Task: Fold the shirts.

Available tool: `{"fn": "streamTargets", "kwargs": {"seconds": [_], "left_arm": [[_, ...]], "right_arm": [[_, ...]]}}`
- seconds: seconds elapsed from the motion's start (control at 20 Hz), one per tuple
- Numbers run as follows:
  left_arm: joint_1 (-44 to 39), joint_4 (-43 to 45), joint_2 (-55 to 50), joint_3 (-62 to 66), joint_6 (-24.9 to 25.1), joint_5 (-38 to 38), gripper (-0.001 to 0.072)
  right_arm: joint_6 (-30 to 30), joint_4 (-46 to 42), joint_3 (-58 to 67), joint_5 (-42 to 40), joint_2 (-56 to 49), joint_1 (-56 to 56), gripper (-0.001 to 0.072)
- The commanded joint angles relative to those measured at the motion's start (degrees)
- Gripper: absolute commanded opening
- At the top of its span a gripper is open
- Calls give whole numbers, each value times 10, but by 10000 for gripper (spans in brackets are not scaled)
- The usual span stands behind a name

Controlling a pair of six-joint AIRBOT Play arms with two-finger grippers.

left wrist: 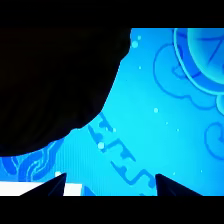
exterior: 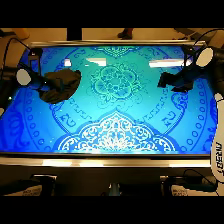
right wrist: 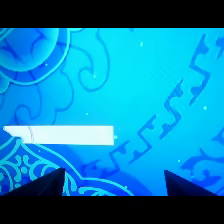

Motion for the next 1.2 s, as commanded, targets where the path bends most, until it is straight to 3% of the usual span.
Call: {"fn": "streamTargets", "kwargs": {"seconds": [0.0,0.1,0.25,0.5,0.55,0.65,0.75,0.95,1.15], "left_arm": [[42,56,-48,29,-78,47,661],[127,-11,-114,74,-103,-33,681],[218,-171,-179,77,-102,-42,678],[215,-182,-236,77,-100,26,675],[206,-183,-244,77,-100,30,615],[189,-183,-249,78,-84,29,39],[173,-183,-227,90,-56,39,28],[87,-183,-73,175,88,89,27],[-63,-182,122,211,104,184,28]], "right_arm": [[-21,0,0,-33,-1,0,671],[-21,0,0,-30,-1,0,670],[-30,1,0,-13,-1,0,670],[-39,1,0,-10,-1,0,670],[-38,1,0,-10,-1,0,670],[-38,1,1,-10,0,0,669],[-44,1,1,-10,3,0,667],[-69,-1,9,-37,46,0,667],[-70,-47,28,-118,158,0,667]]}}
